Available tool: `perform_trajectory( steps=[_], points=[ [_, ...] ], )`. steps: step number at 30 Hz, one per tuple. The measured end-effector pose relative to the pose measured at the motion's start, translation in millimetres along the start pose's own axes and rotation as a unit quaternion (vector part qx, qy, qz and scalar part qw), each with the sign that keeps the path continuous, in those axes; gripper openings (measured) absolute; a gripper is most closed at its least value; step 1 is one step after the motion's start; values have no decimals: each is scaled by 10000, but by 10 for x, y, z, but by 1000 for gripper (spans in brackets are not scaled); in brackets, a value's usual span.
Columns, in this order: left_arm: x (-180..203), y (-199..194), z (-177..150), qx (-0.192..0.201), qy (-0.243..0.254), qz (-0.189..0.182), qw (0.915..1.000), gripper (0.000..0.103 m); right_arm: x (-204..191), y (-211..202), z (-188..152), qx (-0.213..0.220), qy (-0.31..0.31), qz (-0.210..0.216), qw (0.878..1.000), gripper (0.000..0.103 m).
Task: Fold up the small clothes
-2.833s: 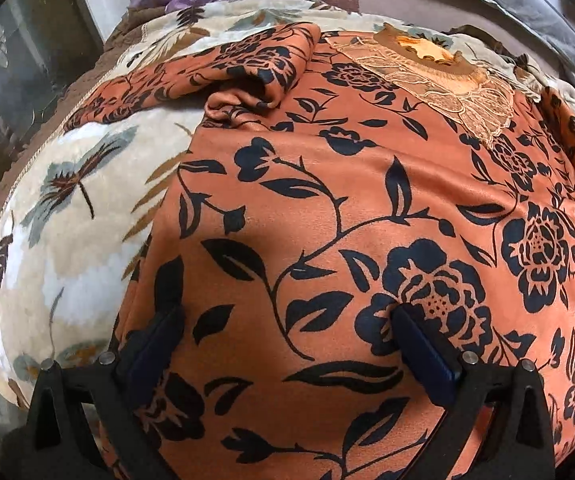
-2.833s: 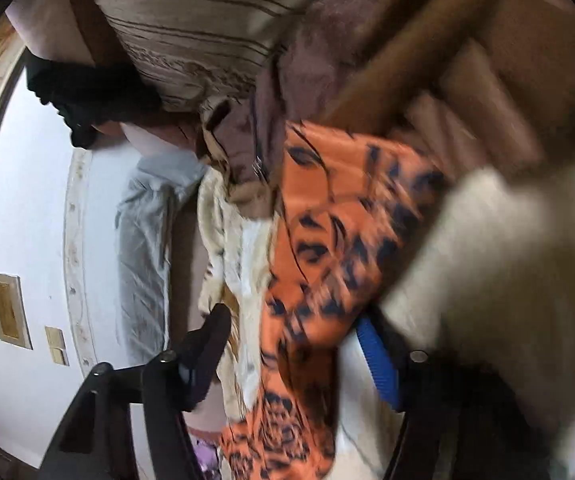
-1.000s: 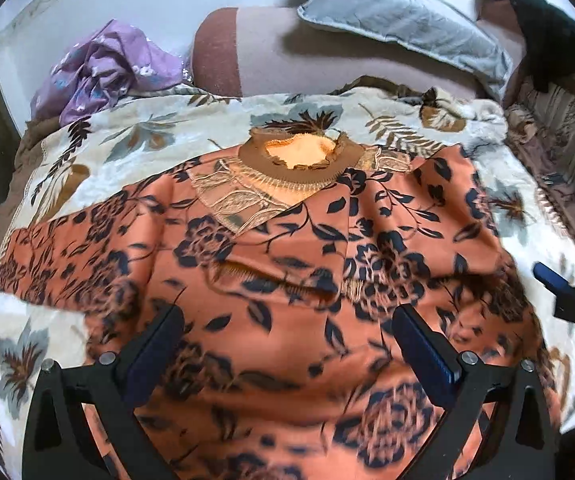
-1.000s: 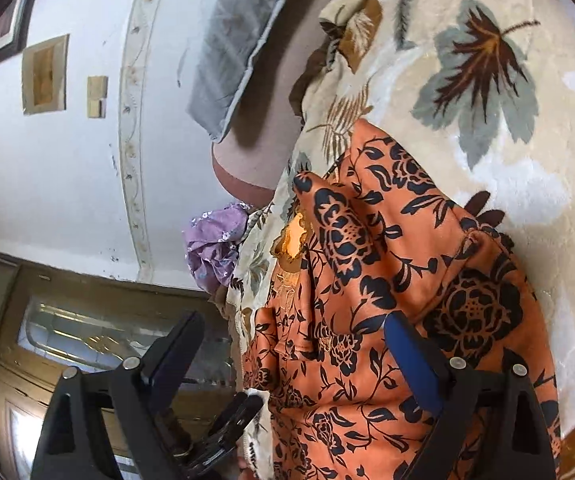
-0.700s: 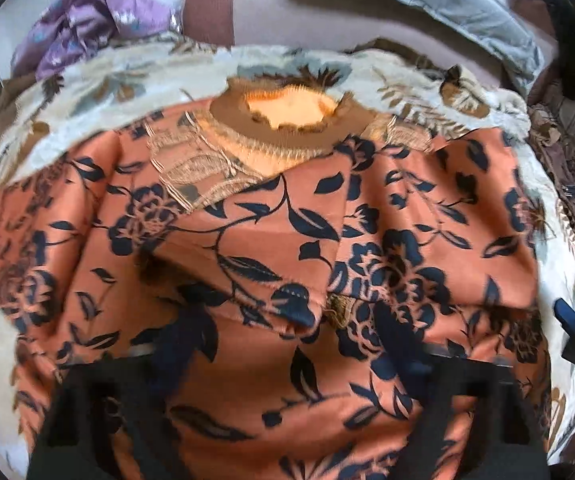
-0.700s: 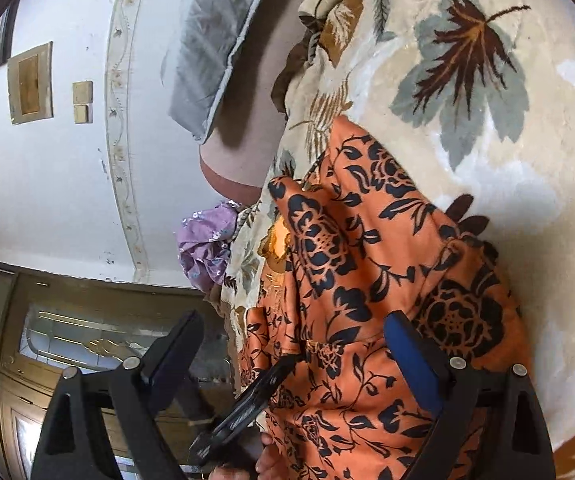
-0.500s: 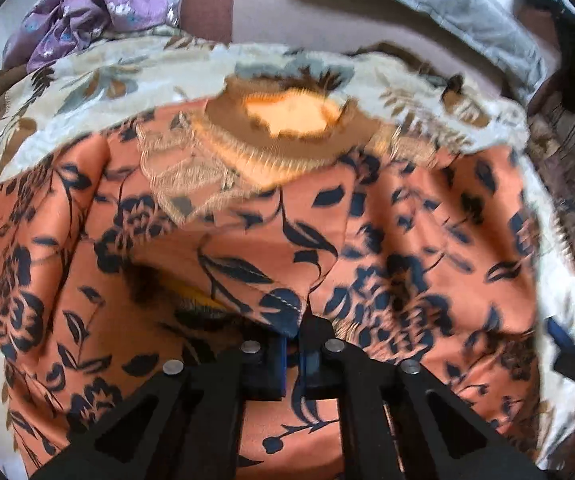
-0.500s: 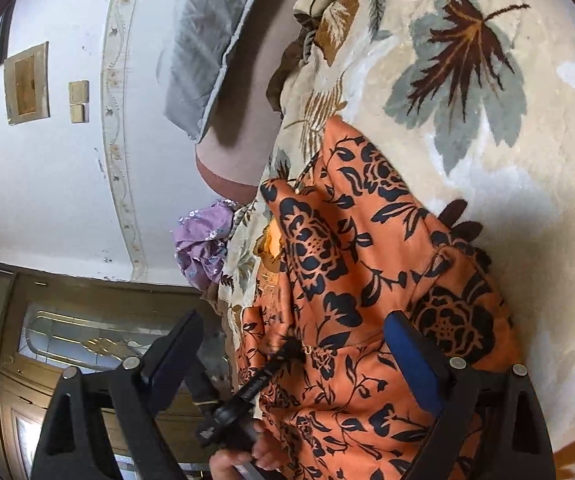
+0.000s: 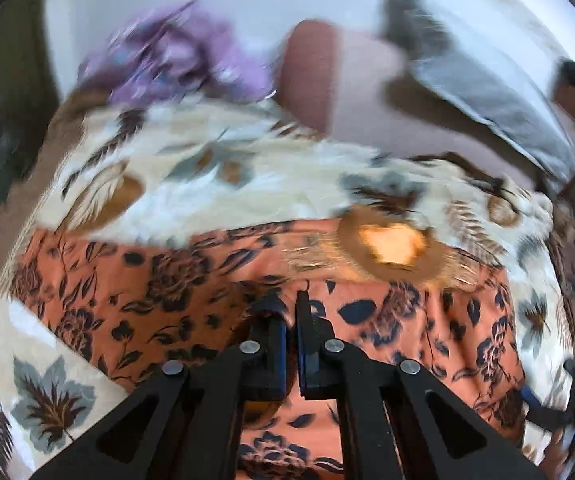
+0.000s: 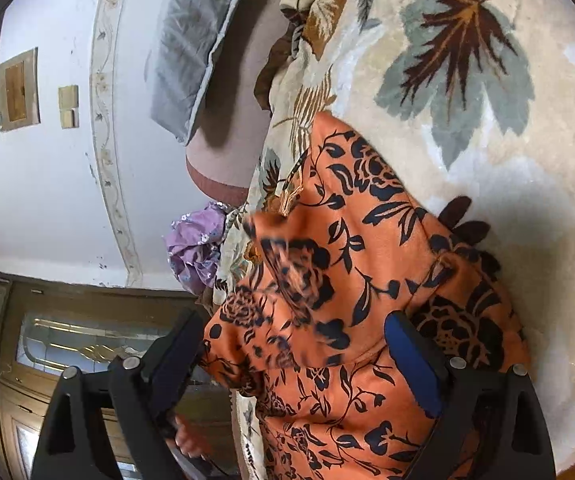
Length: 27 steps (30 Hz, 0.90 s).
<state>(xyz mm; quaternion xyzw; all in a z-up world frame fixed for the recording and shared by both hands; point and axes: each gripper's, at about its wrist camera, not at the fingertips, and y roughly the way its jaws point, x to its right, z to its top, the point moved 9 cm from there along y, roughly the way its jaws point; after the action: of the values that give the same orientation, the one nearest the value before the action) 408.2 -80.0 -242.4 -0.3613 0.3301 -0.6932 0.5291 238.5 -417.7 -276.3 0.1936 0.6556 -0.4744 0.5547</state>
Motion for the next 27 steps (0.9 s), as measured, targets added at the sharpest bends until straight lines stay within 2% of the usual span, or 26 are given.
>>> perform_trajectory(
  steps=[2,4,7,10,12,15,19,24,27],
  points=[
    [-175,175,-71,-458,-305,-105,9984,4,-15,24,-12,6,-92,-74,9999,93],
    [-251,250,-126,-602,-270,55,9978,7,-25,48,-17,27,-210,-166,9996,93],
    [-326,203,-182,-458,-110,190,9987,12,-53,97,-27,8,-355,-223,9991,93],
    [-531,75,-149,-247,-59,430,9988,27,-93,148,-55,-19,-637,-398,9972,82],
    [-802,-21,-84,-98,-216,688,9973,40,-98,174,-78,-49,-777,-476,9958,81],
    [-1301,-140,-46,13,-670,983,9929,41,-89,211,-107,-92,-892,-572,9943,81],
    [-1949,-214,-137,-100,-1314,1253,9833,42,-67,275,-143,-202,-846,-560,9946,81],
    [-2587,-232,-352,-183,-2255,1153,9672,42,-27,360,-206,-292,-826,-651,9940,81],
    [-2784,-165,-462,-168,-2846,753,9556,42,-17,421,-235,-342,-844,-700,9934,81]
  ],
)
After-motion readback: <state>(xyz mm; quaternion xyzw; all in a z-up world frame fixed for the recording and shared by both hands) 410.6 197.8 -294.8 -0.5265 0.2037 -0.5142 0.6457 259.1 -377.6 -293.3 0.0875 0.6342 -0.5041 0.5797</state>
